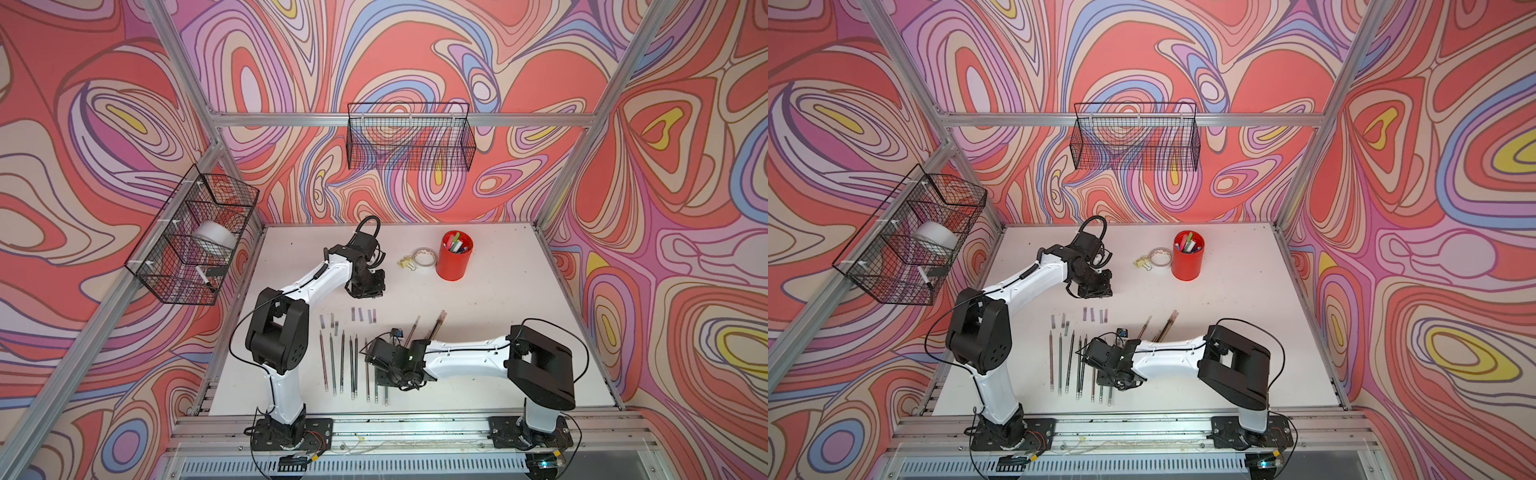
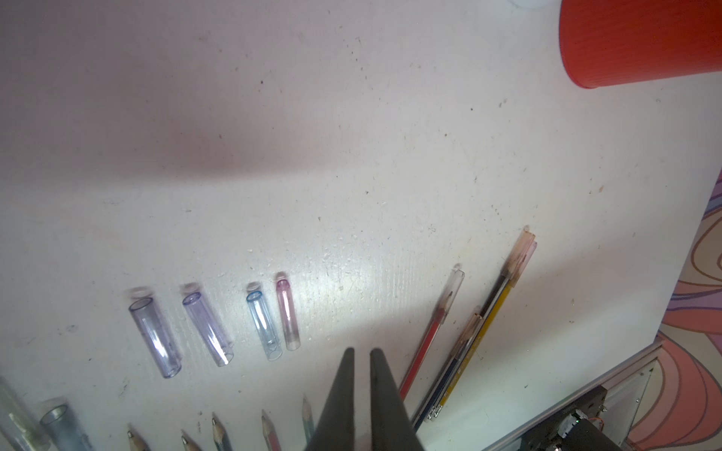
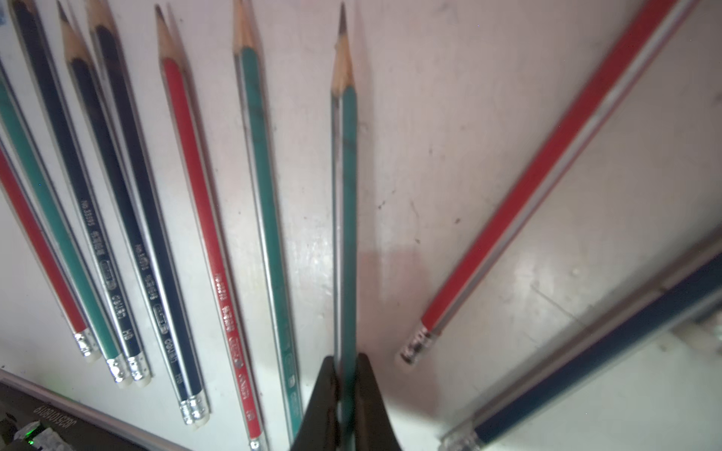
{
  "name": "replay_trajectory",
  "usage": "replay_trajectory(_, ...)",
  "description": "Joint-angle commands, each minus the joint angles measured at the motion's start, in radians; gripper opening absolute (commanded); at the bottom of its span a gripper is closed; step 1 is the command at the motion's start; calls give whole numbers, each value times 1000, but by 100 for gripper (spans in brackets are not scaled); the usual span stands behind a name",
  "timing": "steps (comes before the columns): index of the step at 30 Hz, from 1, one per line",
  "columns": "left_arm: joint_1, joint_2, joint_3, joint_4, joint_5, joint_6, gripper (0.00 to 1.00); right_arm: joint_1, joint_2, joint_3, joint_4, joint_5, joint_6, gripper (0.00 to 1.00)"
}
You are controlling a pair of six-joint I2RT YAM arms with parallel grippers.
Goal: Remove the protective cover of the pencils
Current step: Place the pencil at the center of the board.
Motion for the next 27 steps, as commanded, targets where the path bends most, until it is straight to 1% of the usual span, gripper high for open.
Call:
replay_trajectory(1,-11,19,34,-48,1,17,0,1,32,23,-21,-4,11,9)
replay_trajectory(6,-23,30,43,-62,-17,22,0,0,58,41,-41,-13,17,17)
replay_trajectory(9,-27,49,59,-87,-28,25,0,0,63,42,-40,-13,17,17)
replay_trajectory(11,-32,62,70,-110,-56,24,0,-1,58,45,-36,-9,16,17)
replay_trajectory(17,-44,92,89,-129,-47,32,0,-1,40,59,-33,3,1,17)
replay_trajectory(21,-54,108,102,-141,-43,36,0,-1,4,102,-85,48,-20,19)
replay_trajectory(27,-62,143,117,-164,-37,36,0,-1,-113,72,-102,118,-15,25)
